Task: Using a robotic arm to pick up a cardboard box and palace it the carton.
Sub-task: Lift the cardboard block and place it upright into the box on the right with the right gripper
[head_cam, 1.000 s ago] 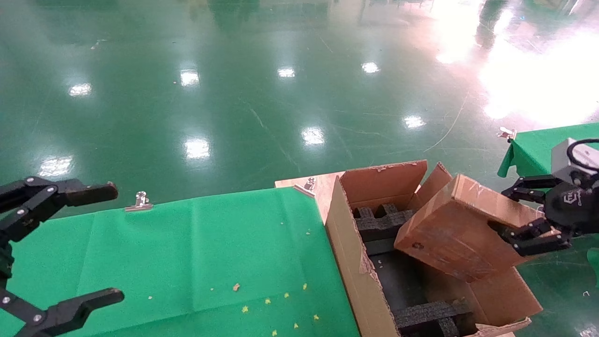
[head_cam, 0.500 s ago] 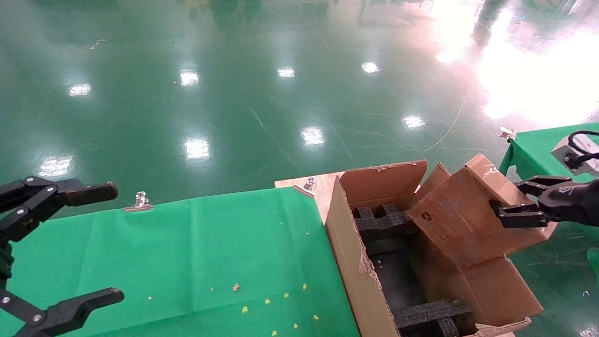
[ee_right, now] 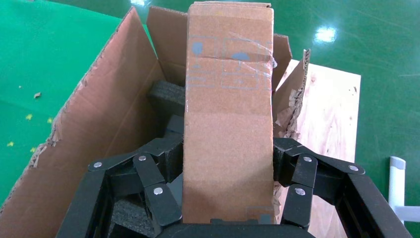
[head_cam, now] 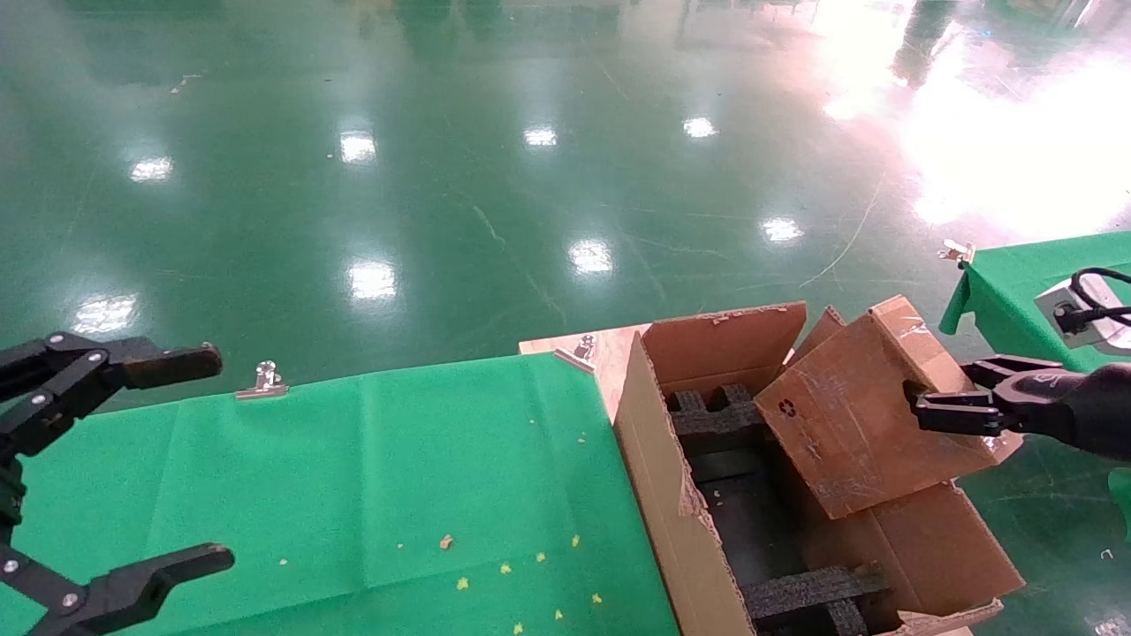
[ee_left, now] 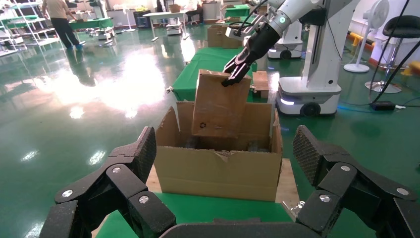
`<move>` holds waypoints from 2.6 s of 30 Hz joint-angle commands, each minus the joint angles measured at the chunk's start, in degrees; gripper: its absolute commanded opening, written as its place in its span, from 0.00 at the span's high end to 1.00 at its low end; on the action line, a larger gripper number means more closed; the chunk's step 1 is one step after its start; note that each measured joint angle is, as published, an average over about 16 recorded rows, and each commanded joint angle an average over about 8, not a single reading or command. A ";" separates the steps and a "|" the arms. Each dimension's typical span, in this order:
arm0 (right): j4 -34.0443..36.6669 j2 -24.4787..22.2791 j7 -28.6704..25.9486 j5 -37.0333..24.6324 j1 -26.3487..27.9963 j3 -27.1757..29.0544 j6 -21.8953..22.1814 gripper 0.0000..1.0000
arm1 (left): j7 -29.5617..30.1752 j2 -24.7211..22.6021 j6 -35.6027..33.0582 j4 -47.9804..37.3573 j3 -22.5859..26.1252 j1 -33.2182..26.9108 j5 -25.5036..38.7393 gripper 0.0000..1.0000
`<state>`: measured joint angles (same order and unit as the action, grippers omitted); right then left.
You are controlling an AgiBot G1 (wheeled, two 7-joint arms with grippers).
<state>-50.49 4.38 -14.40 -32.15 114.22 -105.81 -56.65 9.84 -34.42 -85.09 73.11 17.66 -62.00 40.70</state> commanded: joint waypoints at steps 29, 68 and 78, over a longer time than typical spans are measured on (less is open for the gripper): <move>-9.20 1.28 -17.97 -8.80 -2.89 -4.97 19.75 1.00 | -0.03 0.01 0.00 -0.04 0.05 -0.03 -0.03 0.00; -17.14 12.67 -54.14 -42.82 -3.05 -17.94 35.97 1.00 | -0.07 0.04 0.04 -0.04 0.13 -0.05 -0.08 0.00; -15.72 17.82 -65.71 -48.76 -3.89 -21.59 36.91 1.00 | -0.08 0.05 0.05 -0.04 0.16 -0.05 -0.10 0.00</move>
<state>-66.06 22.21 -80.00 -80.88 110.17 -127.36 -19.60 9.76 -34.37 -85.04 73.07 17.82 -62.05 40.60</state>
